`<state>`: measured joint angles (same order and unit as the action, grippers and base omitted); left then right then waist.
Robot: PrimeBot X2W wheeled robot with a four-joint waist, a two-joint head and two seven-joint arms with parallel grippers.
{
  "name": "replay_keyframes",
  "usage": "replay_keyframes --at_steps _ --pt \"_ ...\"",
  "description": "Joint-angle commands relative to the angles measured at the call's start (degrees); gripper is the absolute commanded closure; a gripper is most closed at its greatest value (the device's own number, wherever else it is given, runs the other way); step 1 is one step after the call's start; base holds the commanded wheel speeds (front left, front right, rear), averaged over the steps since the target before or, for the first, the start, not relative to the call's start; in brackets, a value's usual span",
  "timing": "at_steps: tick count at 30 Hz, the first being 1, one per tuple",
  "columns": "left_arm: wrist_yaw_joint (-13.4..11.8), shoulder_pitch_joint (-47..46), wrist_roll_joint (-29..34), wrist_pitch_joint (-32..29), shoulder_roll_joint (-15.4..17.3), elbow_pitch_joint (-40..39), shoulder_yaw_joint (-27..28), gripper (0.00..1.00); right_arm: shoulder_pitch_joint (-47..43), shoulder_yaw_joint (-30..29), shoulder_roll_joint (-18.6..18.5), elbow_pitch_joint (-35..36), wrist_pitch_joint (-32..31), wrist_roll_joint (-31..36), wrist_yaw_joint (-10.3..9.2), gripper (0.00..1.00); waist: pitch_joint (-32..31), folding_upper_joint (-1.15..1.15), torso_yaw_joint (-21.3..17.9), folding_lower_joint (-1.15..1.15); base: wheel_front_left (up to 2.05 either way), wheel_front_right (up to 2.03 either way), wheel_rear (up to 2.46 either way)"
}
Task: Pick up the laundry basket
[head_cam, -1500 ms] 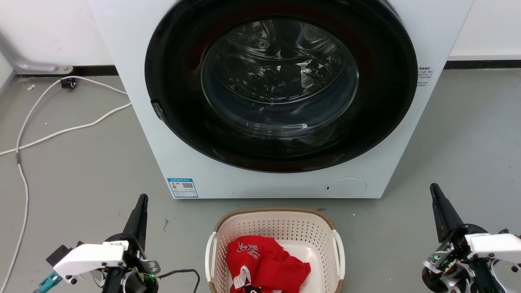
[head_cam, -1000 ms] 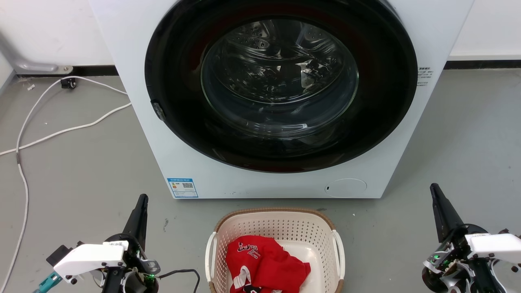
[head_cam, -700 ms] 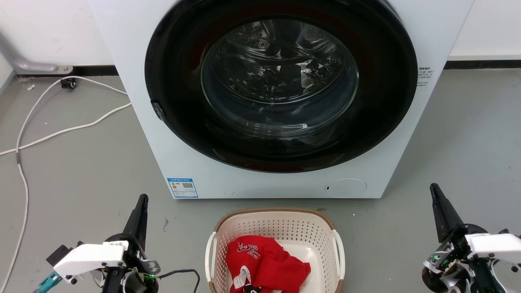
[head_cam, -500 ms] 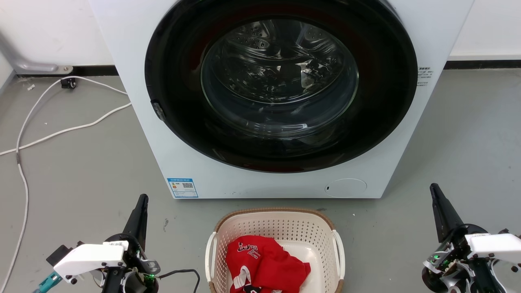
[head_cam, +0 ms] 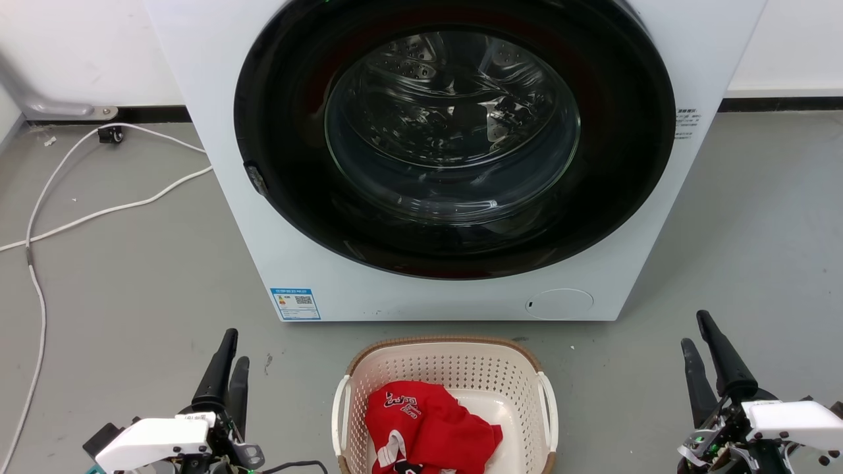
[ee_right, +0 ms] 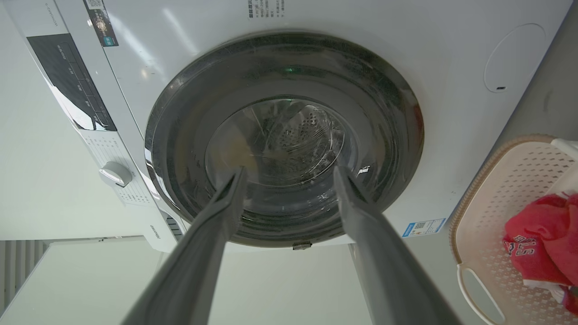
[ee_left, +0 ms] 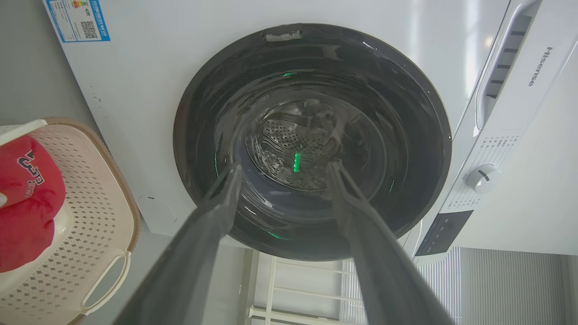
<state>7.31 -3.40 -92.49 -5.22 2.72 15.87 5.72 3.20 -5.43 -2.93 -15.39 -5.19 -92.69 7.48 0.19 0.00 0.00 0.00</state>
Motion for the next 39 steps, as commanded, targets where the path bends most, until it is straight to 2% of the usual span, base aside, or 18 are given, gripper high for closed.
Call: replay_keyframes --at_steps 1,8,16,23,26,31,37,39 --pt "0.03 -0.54 0.51 0.68 0.17 -1.43 -0.18 0.0 0.59 0.47 -0.16 1.65 0.67 0.59 0.01 0.0 0.02 0.0 0.0 0.0 0.0 0.0 0.0" --pt "0.04 0.49 1.19 2.61 0.18 -2.75 -0.77 0.0 -0.3 1.76 -0.15 2.99 2.62 1.9 0.01 0.0 0.02 0.0 0.03 0.0 0.0 0.0 0.0" --pt "0.06 1.16 4.21 4.63 0.19 -1.77 1.54 0.0 -0.67 0.43 -0.14 3.06 4.64 5.98 0.01 0.0 0.01 0.0 0.12 0.0 0.0 0.0 0.0" --pt "0.08 0.85 8.99 6.25 0.19 -1.56 4.5 0.0 -0.45 -1.24 -0.12 5.08 6.27 16.06 0.02 0.0 0.05 0.0 0.14 0.0 0.0 0.0 0.0" --pt "0.02 0.86 15.09 7.13 0.2 -3.8 6.22 0.0 -0.58 -1.75 -0.12 6.56 7.15 24.74 0.01 0.0 0.14 0.0 0.15 0.0 0.0 0.0 0.0" --pt "-1.84 1.07 21.5 8.18 0.2 -8.17 7.91 0.0 -0.16 -2.18 -0.11 9.41 8.19 33.89 0.01 0.0 0.29 0.0 0.11 0.0 0.0 0.0 0.0" --pt "-4.91 1.98 27.03 9.37 0.21 -12.92 7.55 0.0 -0.14 -1.4 -0.1 14.71 9.39 44.69 0.01 0.0 0.42 0.0 0.16 0.0 0.0 0.0 0.0" --pt "-5.04 2.57 29.54 9.74 0.2 -14.31 6.44 0.0 -0.42 -0.63 -0.09 16.13 9.76 48.17 0.02 0.0 0.46 0.0 0.16 0.0 0.0 0.0 0.0"
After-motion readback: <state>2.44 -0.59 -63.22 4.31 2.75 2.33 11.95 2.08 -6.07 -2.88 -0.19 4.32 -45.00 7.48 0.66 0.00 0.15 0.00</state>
